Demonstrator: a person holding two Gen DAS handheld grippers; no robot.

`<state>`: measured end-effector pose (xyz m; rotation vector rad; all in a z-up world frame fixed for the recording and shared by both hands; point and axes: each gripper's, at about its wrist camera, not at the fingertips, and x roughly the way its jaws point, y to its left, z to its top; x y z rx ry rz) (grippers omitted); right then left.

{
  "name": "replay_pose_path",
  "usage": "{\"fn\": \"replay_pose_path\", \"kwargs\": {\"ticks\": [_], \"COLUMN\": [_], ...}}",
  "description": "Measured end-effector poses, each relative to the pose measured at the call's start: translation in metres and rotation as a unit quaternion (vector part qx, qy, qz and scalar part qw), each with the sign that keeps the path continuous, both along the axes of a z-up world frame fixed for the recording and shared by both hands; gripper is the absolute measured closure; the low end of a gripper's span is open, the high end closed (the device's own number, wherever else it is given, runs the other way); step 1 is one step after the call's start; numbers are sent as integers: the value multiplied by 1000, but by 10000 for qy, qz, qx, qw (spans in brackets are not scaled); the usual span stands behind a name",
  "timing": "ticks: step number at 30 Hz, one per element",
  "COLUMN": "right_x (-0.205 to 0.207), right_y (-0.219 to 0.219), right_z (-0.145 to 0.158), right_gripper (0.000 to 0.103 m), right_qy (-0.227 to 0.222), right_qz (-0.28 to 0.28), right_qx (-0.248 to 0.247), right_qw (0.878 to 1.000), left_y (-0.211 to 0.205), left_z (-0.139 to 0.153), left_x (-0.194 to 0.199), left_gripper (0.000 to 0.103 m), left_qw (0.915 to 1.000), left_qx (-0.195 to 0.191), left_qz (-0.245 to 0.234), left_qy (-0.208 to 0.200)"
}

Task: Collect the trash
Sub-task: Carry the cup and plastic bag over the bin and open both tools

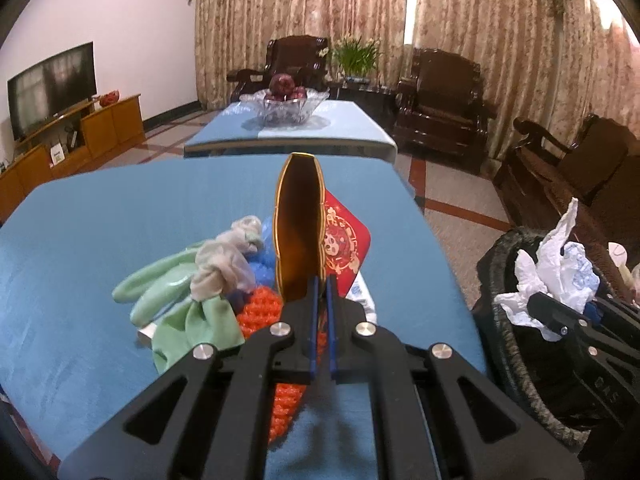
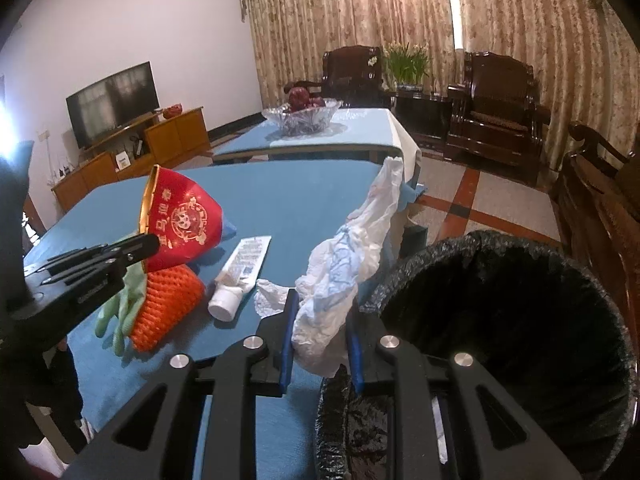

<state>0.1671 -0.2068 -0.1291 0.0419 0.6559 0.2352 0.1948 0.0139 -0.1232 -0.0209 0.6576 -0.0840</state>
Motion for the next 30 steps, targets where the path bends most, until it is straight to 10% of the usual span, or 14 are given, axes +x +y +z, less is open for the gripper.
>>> {"fn": "replay_pose_path", "kwargs": {"ticks": [30], "right_x": [-63], "right_y": [-141], "right_z": [62], "right_gripper": [81], "right_qy": [-475], "right_qz": [-1346], "right_qx": [-3], "right_qw": [9898], "left_y": [-150], "left_z": [43], "left_x": [-38], "left_gripper": [100], "left_qw": [9835], "left_qx": [-333], "left_qz": [-1753], "left_qy": [-288]}}
